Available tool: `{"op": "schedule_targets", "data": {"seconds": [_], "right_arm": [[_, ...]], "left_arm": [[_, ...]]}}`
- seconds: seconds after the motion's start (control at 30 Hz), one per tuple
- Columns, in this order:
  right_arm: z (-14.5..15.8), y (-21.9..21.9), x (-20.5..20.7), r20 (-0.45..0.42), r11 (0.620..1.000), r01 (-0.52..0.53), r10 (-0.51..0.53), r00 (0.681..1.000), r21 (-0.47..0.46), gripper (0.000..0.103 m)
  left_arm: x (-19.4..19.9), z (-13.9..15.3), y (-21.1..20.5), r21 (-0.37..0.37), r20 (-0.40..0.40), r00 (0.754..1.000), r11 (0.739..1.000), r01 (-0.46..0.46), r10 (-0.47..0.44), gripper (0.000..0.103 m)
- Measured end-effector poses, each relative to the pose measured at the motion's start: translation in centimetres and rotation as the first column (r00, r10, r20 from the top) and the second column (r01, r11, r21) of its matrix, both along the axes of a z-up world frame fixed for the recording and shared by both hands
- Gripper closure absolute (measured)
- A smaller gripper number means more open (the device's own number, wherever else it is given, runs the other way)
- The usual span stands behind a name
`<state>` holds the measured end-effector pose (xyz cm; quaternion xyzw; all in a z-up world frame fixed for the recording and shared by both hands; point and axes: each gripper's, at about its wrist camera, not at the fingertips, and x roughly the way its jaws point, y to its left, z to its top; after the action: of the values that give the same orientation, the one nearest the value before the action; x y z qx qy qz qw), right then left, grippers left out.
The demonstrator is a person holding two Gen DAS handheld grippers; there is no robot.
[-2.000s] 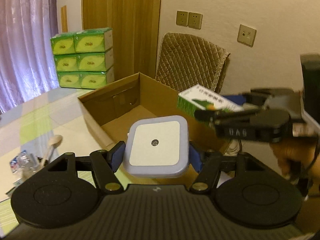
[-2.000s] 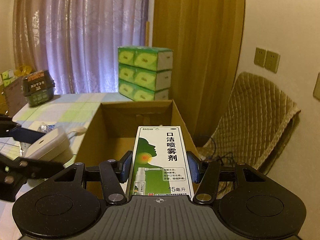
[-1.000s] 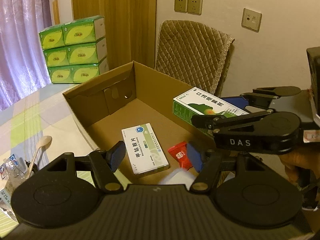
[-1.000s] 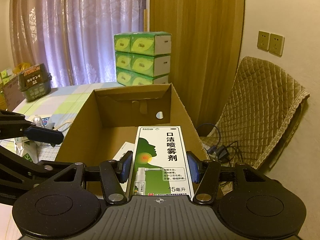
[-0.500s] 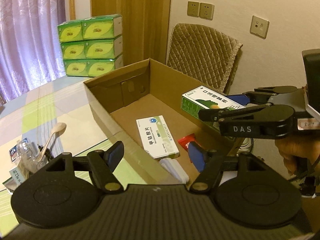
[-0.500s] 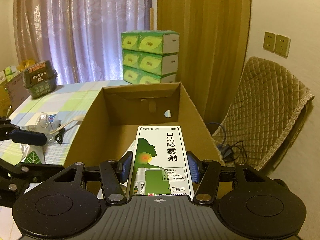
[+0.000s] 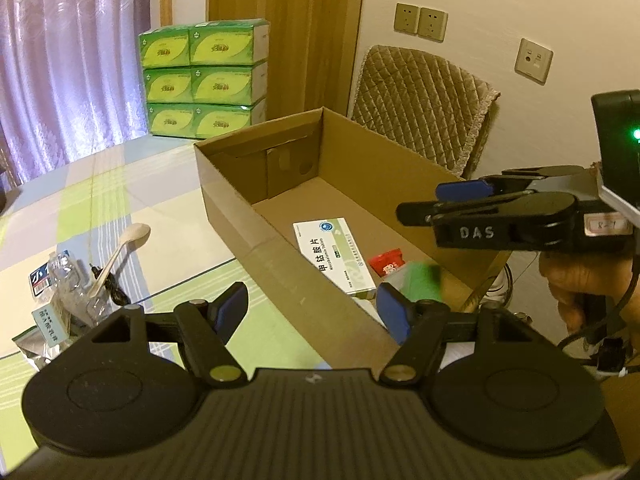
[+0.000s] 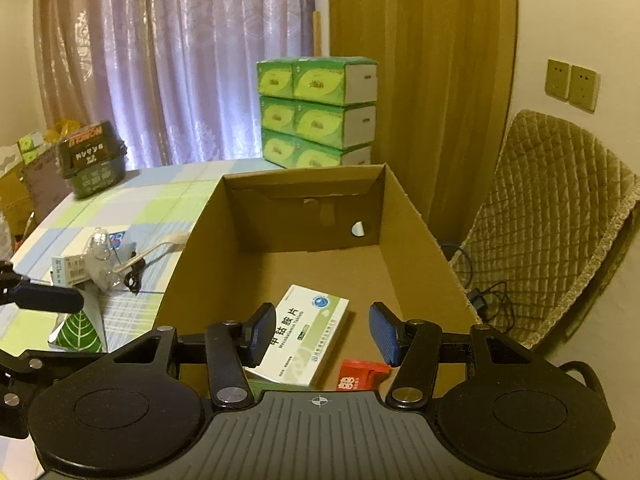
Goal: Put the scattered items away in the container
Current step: 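Carry both items over the cardboard box and release them inside, then move both grippers back toward the foil bag and bottle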
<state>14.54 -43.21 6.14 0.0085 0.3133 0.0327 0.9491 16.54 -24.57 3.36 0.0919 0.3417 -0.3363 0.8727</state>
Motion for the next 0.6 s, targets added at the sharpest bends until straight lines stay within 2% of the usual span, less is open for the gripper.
{"op": "schedule_targets", "data": {"seconds": [0.37,0.6], "right_arm": [[2.3,1.0,-3.3,0.052,0.999,0.017,-0.019,0.998,0.044,0.045],[4.1,6.3,-5.8,0.101,0.993,-0.103,0.097,0.99,0.06,0.045]], "left_arm": [[-1.9,-0.5,4.8,-0.014,-0.02,0.997,0.997,-0.074,0.074,0.036],[-3.8,-1.5,11.2,0.003,-0.038,0.982,0.983,-0.185,0.185,0.034]]}}
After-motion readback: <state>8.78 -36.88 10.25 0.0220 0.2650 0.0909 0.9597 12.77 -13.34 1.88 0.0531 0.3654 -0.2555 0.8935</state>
